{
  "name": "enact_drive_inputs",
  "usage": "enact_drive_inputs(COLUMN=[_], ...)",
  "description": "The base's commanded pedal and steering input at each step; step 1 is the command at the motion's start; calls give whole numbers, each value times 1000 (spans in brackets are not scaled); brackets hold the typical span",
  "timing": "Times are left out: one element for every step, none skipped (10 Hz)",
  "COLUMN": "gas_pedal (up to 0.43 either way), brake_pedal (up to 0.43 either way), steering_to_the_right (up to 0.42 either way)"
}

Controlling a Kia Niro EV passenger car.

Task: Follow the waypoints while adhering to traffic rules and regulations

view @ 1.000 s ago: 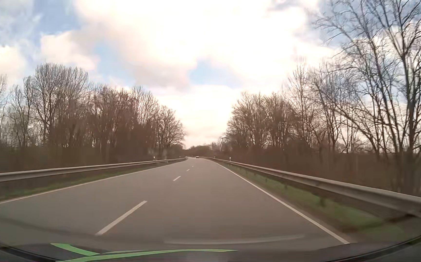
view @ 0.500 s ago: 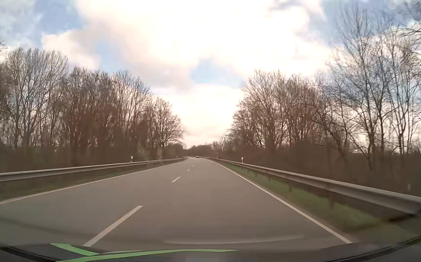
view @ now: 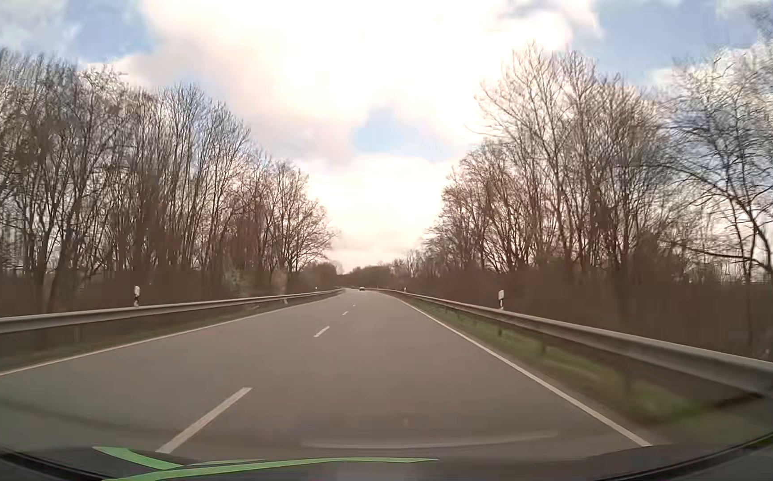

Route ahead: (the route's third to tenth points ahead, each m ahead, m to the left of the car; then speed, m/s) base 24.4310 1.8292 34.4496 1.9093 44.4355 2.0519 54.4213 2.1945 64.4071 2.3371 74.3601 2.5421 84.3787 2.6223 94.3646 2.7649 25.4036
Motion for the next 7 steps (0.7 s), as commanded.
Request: enact_drive_inputs(gas_pedal=[220, 220, 220, 220, 220, 220, 220], brake_pedal=[0, 0, 0, 0, 0, 0, 0], steering_to_the_right=[-1, -1, -1, -1, -1, -1, -1])
